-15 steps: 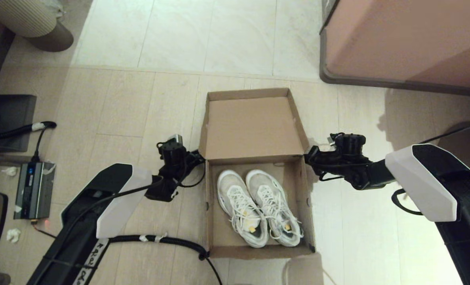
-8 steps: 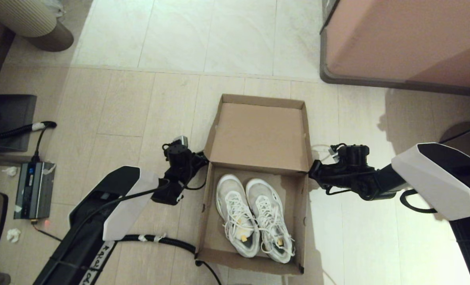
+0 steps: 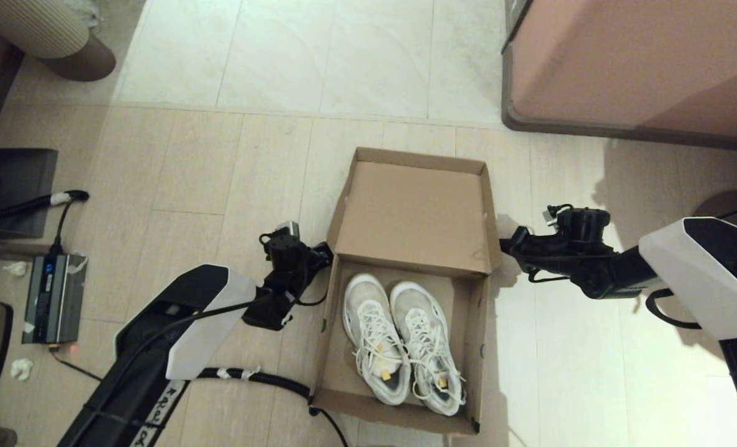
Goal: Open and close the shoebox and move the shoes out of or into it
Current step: Close the shoe box
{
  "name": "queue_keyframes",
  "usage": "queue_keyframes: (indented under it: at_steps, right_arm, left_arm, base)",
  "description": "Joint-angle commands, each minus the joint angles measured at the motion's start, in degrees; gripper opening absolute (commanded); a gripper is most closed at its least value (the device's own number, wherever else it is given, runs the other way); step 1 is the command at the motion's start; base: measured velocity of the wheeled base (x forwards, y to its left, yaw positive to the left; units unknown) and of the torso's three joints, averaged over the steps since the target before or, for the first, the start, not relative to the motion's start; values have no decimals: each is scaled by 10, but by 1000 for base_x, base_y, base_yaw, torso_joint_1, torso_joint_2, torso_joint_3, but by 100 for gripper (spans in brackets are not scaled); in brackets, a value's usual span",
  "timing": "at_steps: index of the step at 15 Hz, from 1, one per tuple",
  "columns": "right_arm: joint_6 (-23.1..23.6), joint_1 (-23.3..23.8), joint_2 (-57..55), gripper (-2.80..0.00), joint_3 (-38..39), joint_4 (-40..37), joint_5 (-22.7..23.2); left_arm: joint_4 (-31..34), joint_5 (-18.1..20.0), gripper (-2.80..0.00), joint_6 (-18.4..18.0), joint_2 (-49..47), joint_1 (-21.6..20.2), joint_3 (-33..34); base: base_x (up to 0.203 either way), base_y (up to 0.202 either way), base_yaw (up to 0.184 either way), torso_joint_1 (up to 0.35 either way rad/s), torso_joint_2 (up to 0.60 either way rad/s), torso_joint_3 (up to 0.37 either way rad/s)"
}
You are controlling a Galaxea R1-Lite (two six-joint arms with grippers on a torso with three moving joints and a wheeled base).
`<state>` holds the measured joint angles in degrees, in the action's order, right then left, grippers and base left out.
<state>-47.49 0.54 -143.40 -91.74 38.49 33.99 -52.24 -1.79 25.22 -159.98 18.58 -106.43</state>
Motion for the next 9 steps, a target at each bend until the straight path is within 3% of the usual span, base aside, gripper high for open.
queue_keyframes:
  at_steps: [1, 5, 7, 9]
  right_arm:
    - [-23, 1, -23, -280, -63, -21, 3]
    - [-65, -2, -82, -280, -201, -113, 13]
    - [-94, -3, -90, -280, -208, -122, 60]
    - [-126, -3, -93, -280, -208, -112, 65]
  left_arm:
    - [-13, -1, -280, 1, 6, 0, 27]
    - [-38, -1, -280, -1, 14, 1, 63]
    - [-37, -1, -280, -1, 12, 6, 57]
    - [-37, -1, -280, -1, 8, 13, 54]
  base:
    - [0, 0, 0, 0, 0, 0]
    - [0, 0, 0, 0, 0, 0]
    - [0, 0, 0, 0, 0, 0]
    - [0, 0, 0, 0, 0, 0]
